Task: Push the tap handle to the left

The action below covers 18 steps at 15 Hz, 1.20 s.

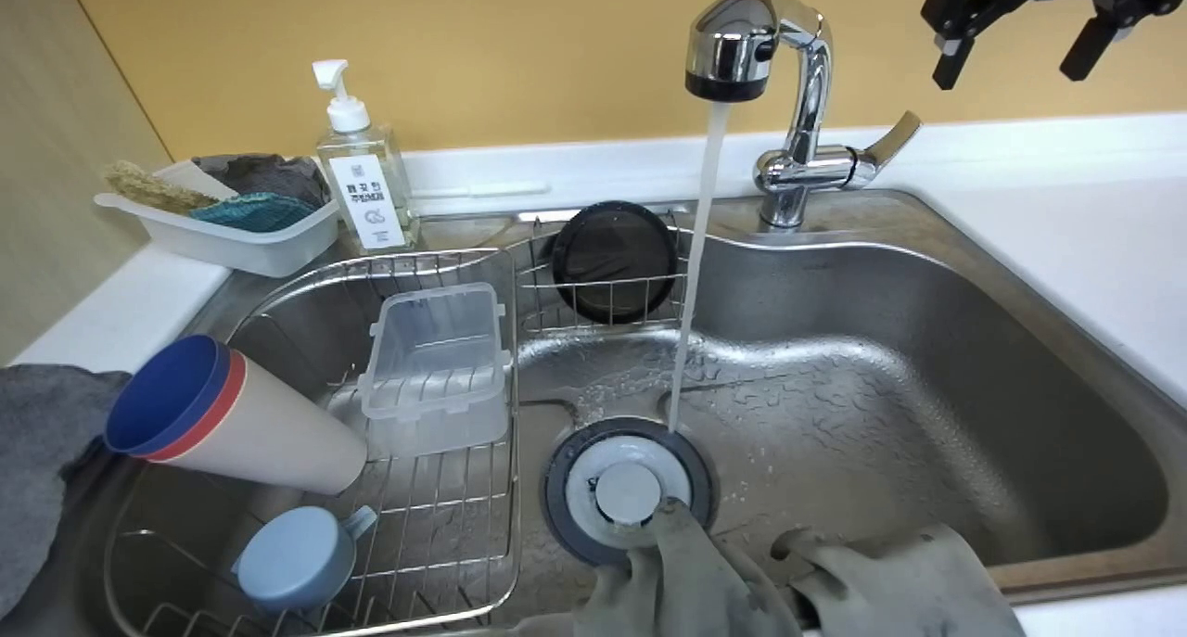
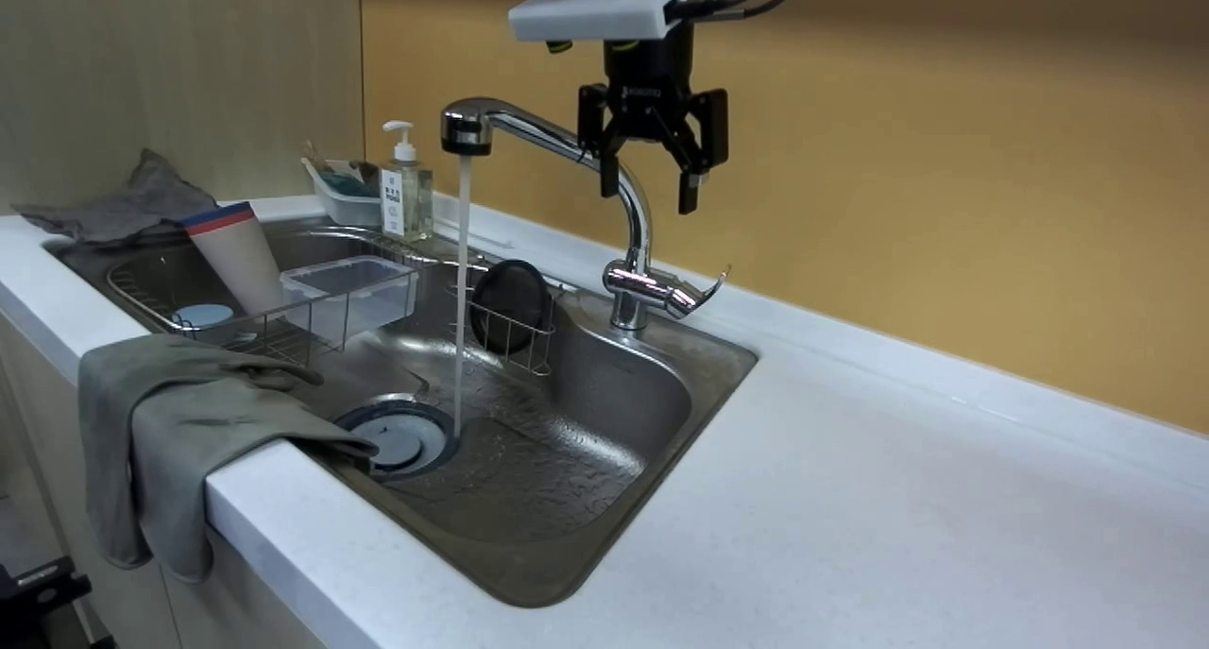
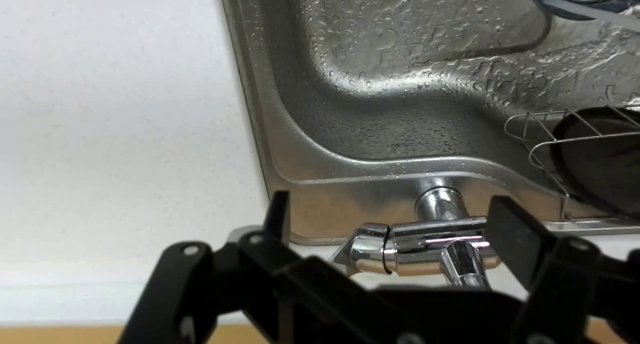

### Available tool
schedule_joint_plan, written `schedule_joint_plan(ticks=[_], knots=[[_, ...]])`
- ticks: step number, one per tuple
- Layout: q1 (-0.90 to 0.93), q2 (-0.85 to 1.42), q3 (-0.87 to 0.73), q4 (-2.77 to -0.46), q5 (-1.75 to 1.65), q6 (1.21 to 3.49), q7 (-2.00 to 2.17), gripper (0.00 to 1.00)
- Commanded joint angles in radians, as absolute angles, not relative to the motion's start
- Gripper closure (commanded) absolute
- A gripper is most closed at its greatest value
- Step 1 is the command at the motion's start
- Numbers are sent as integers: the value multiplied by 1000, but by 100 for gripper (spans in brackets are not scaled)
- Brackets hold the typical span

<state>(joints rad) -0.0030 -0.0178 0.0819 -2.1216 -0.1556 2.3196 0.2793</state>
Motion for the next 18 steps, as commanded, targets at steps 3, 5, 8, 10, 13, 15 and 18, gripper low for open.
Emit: schedule_joint_plan(ticks=[3,5,8,10,13,15,18], knots=[[-3,53,38,-2080,-158,2352,317,0],[-5,103,20,-2045,-165,2382,324,0],[-3,180,-4,-1981,-152,2426,309,0],[1,230,-14,-1929,-130,2444,300,0],[8,301,-24,-1847,-106,2456,302,0],[9,269,-29,-1899,-107,2462,277,0],[13,309,-35,-1853,-104,2461,278,0]])
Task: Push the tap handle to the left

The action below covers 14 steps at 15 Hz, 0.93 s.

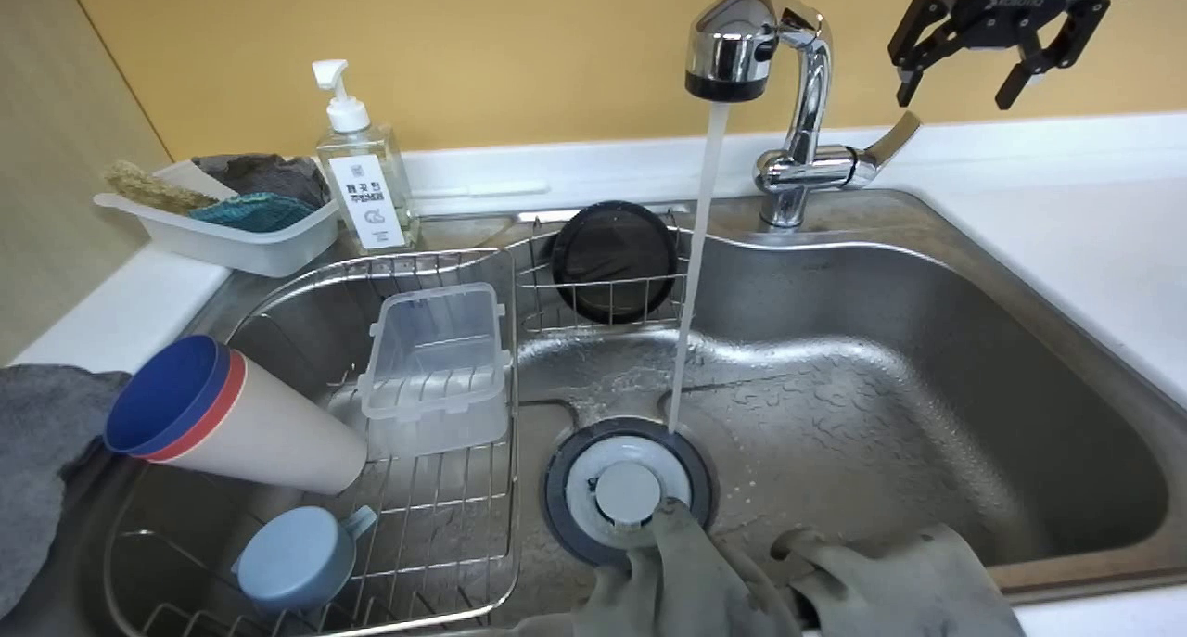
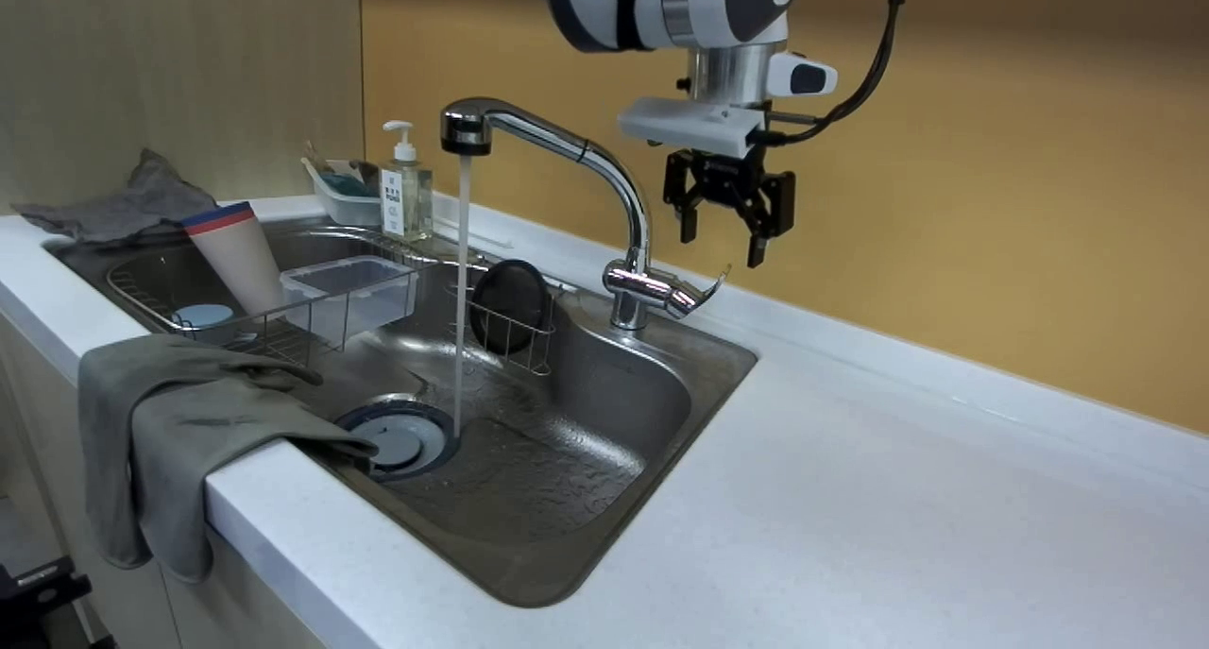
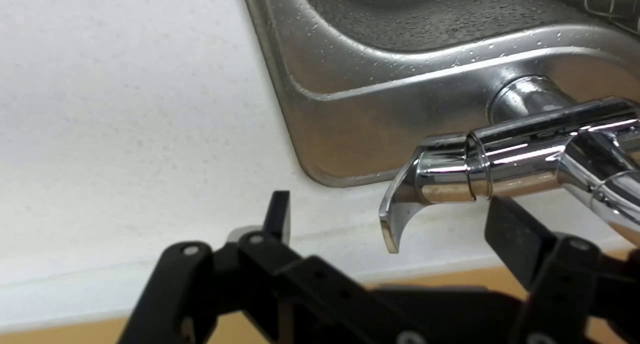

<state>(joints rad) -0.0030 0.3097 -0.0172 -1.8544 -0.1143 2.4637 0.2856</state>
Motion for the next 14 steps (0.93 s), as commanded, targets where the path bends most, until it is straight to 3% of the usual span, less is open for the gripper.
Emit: schedule_joint_plan(ticks=[1,14], knots=[[12,314,-36,-1855,-103,2485,279,0],[3,456,-30,-1761,56,2573,252,0]])
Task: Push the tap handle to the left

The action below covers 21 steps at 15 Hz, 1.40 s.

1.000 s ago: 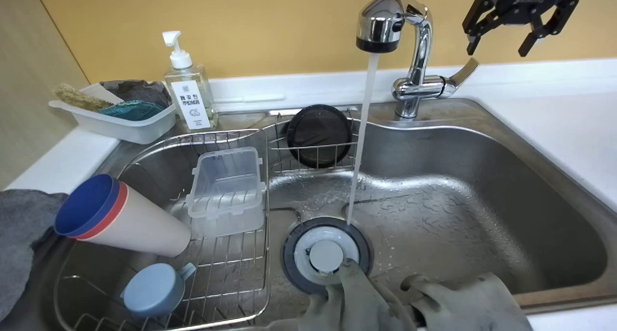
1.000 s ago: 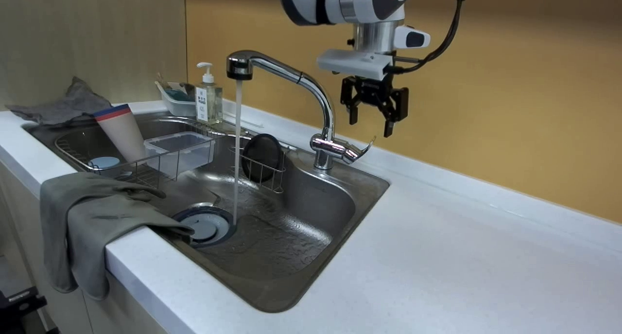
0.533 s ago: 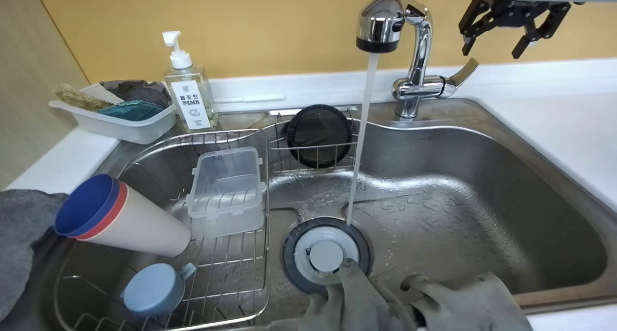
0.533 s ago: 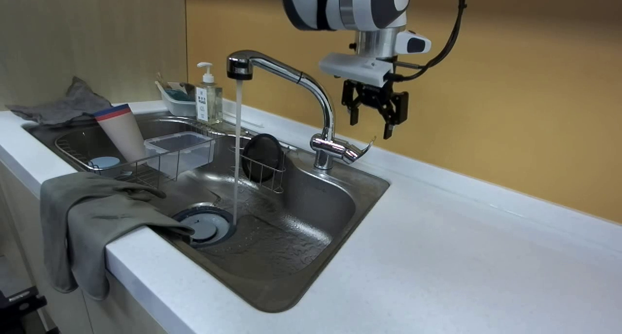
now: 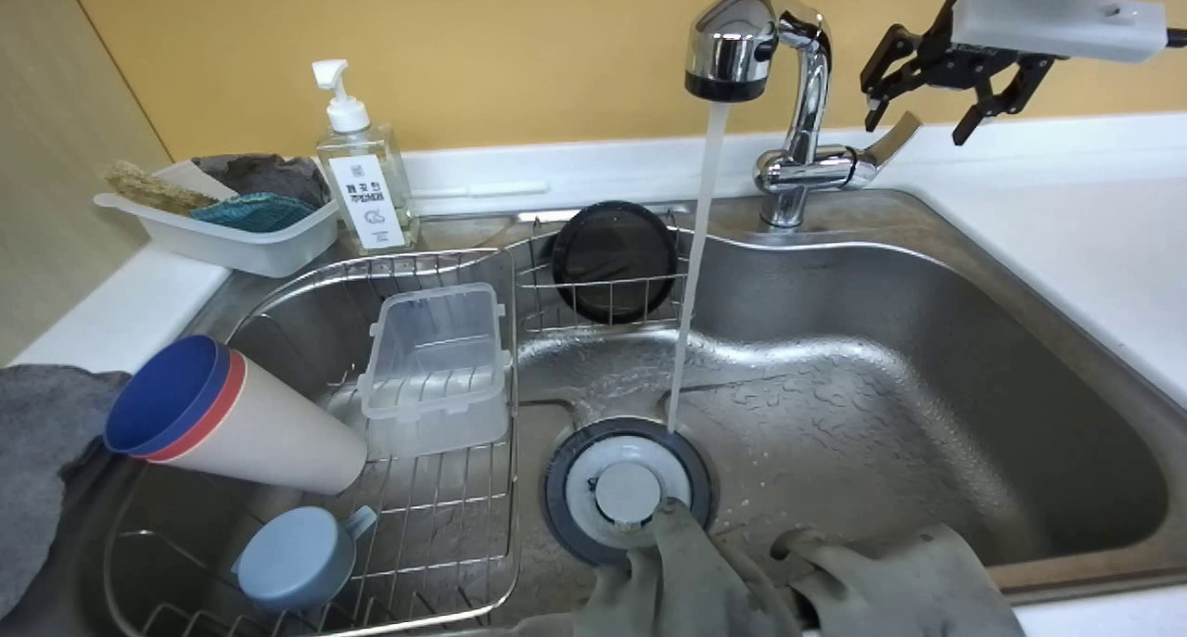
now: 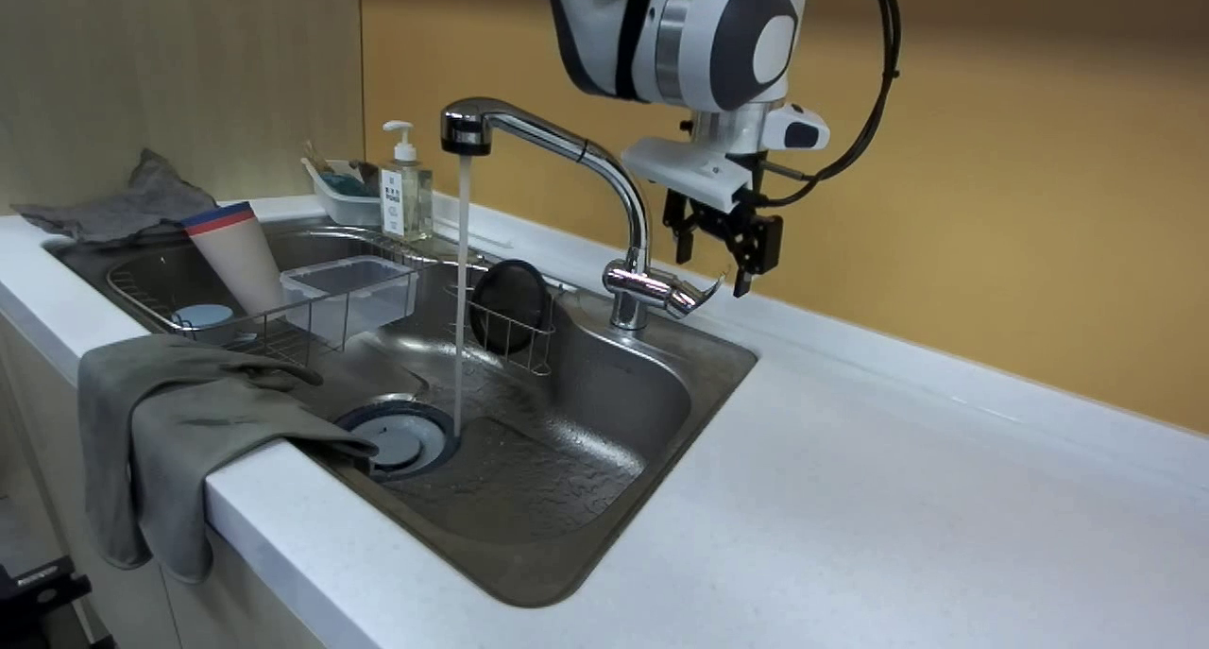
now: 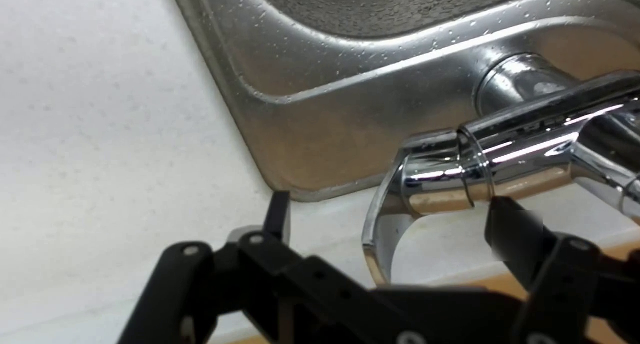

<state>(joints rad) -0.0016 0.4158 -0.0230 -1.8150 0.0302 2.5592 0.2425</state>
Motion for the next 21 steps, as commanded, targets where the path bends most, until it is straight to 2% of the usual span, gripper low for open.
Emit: schedule_joint_plan(ticks=[1,21], knots=[[-1,464,-26,-1755,69,2584,246,0],[-70,433,109,-1745,351,2552,20,0]])
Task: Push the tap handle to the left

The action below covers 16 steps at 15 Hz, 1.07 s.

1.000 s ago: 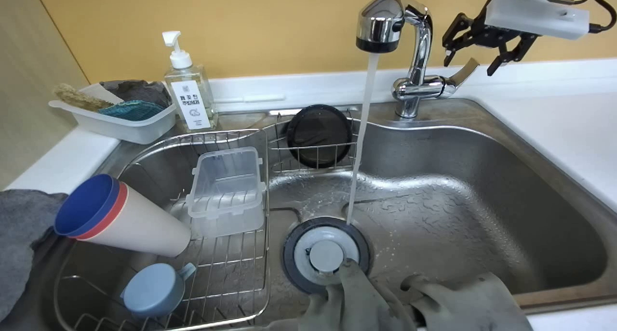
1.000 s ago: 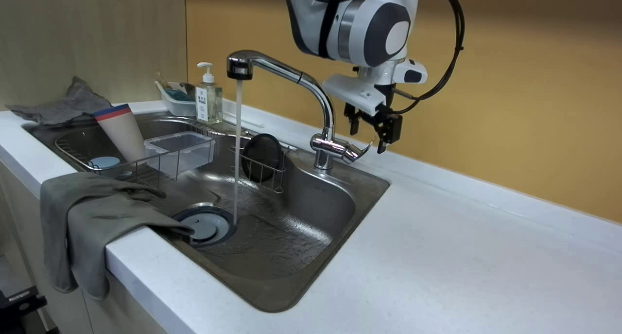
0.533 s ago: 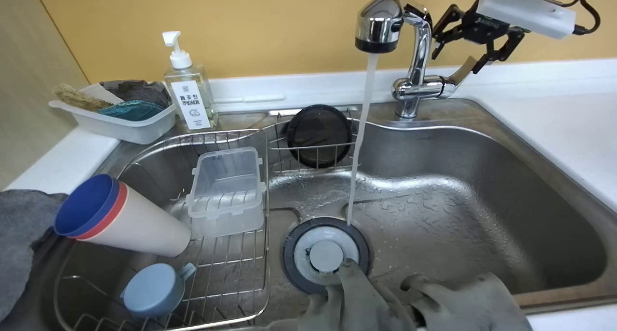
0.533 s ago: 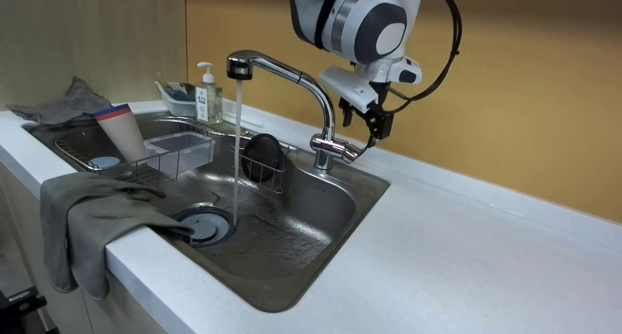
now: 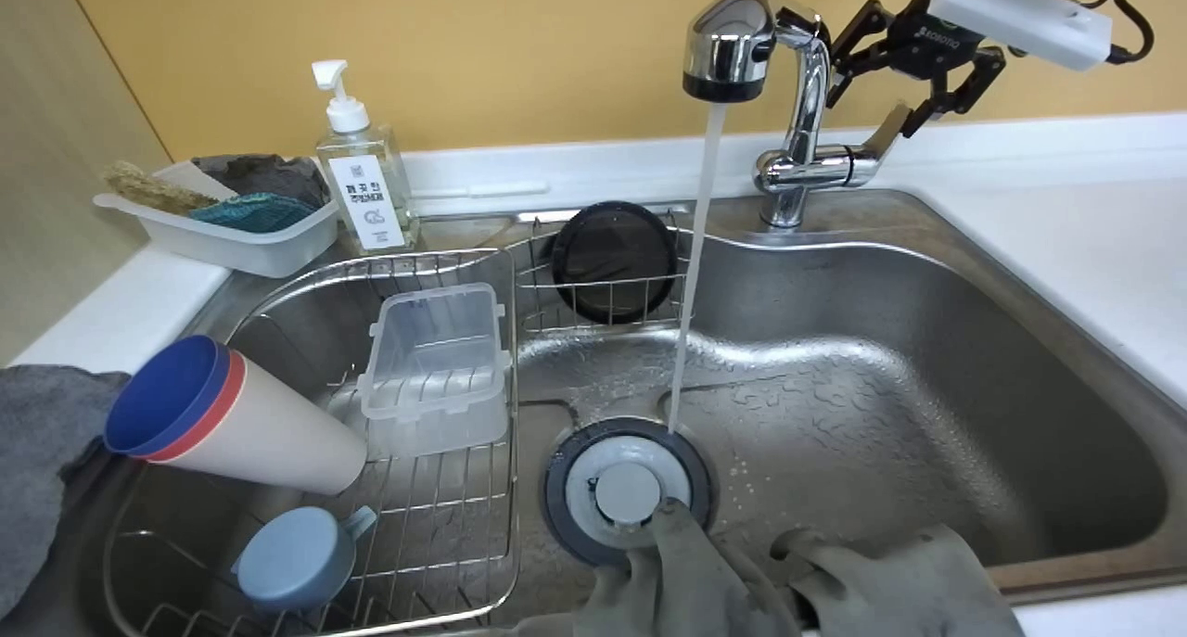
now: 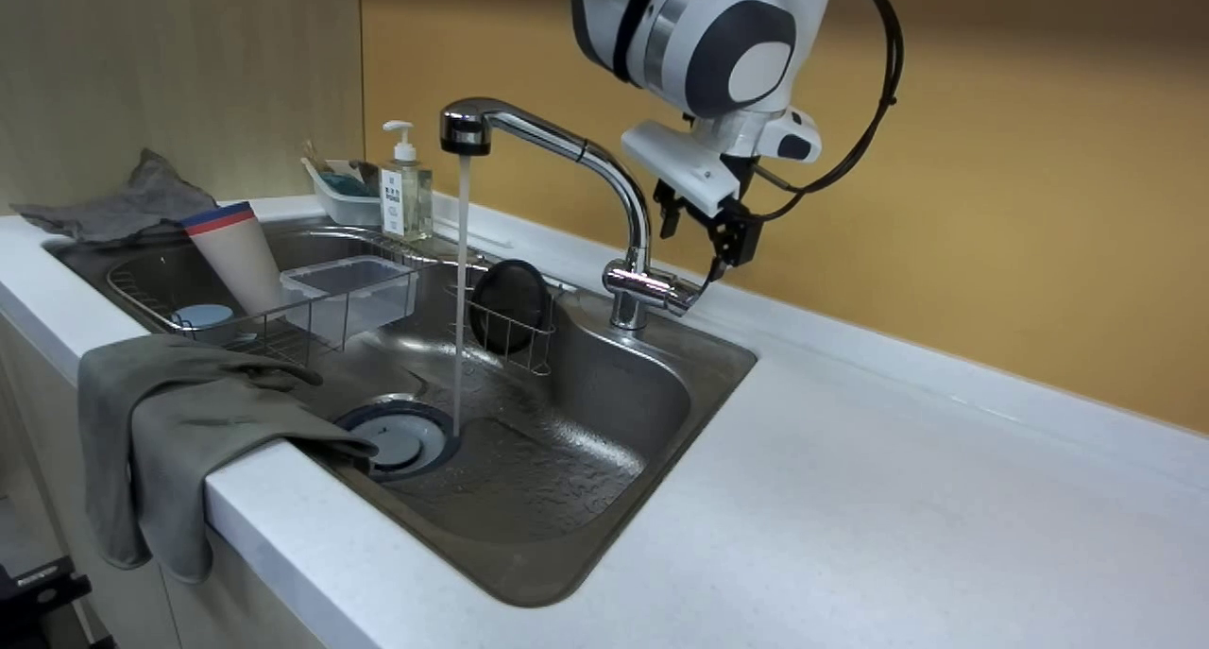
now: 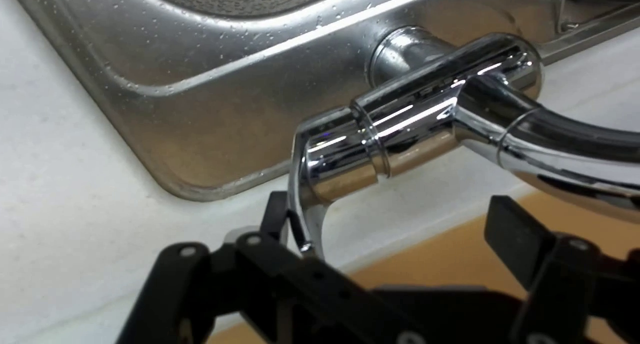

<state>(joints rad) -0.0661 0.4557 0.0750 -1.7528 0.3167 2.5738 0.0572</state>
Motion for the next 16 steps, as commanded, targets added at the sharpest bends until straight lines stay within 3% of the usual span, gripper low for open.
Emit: schedule_joint_plan(ticks=[1,16], knots=[[-68,427,113,-1748,350,2553,9,0],[121,338,-128,-1774,-66,2530,402,0]])
